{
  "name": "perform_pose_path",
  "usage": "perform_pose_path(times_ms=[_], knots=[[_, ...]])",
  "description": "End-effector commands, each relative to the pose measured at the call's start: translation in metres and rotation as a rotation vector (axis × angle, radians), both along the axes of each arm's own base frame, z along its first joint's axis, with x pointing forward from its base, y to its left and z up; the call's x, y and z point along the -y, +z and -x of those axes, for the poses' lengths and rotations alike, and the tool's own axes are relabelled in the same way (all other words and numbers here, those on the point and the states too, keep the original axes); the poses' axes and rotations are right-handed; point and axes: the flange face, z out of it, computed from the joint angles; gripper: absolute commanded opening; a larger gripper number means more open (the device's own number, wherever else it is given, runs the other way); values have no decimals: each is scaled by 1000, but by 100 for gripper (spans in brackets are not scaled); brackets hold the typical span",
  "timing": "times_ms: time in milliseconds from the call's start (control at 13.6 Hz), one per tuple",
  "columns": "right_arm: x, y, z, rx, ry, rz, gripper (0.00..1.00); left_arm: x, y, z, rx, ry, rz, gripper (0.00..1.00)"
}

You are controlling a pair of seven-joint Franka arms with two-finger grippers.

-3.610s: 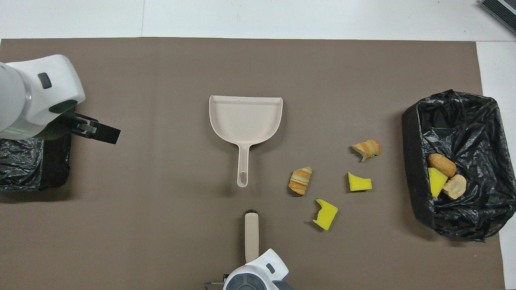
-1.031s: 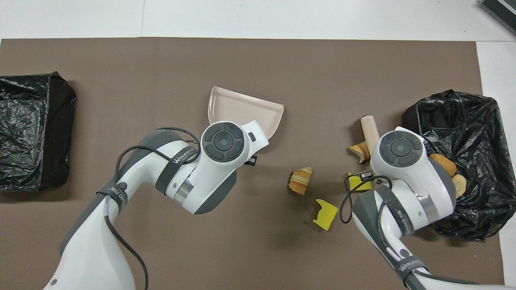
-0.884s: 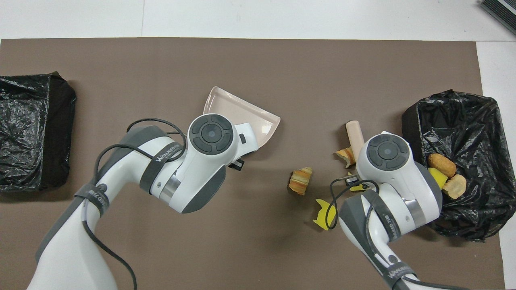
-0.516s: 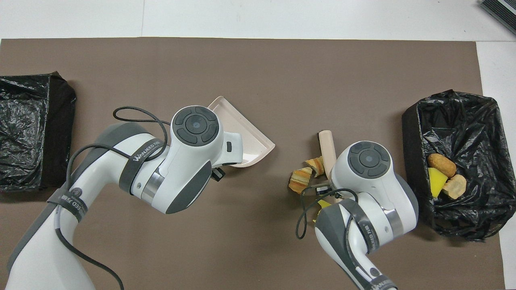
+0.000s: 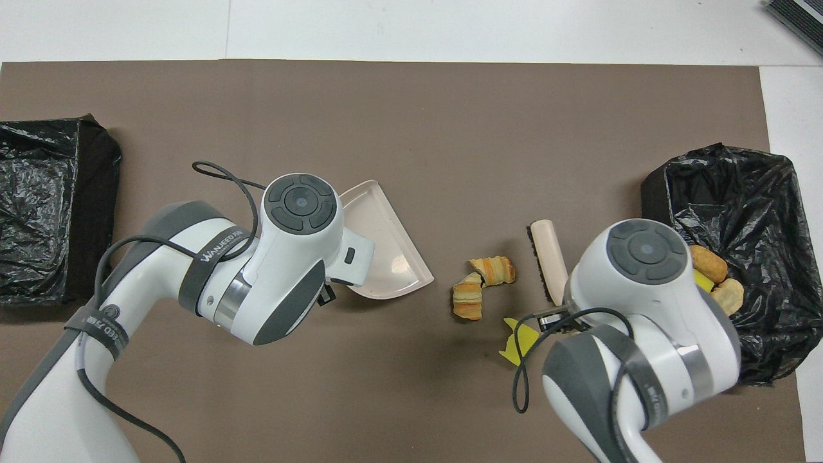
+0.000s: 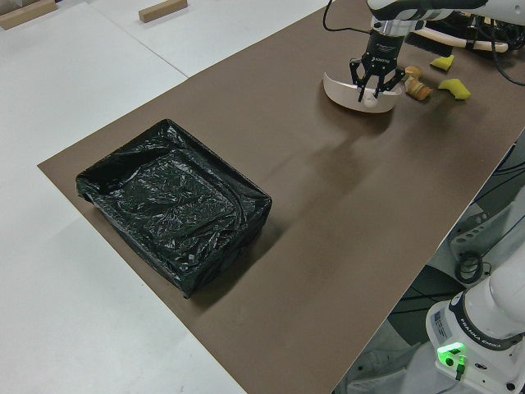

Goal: Sweep and dump trash in bin
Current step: 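Sweep the remaining yellow pieces into the dustpan with the right gripper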

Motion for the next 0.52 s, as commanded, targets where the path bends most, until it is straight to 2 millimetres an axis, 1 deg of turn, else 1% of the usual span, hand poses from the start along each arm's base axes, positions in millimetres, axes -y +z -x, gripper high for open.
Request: perform_pose_path(times_ms=[0, 147, 295, 368, 442], knots=[[51, -12, 19, 10, -48, 4, 0, -6, 2, 14, -19, -143, -3, 0], [72, -23, 33, 28, -85, -4, 0, -6, 0, 18, -14, -186, -6, 0], [79, -34, 50, 43, -98, -10, 0, 3, -4, 44, 41, -297, -70, 0], [87, -38, 54, 34, -113, -7, 0, 2, -8, 50, 71, -338, -77, 0], [89, -47, 59, 25, -119, -4, 0, 5, -12, 51, 78, -373, -89, 0]])
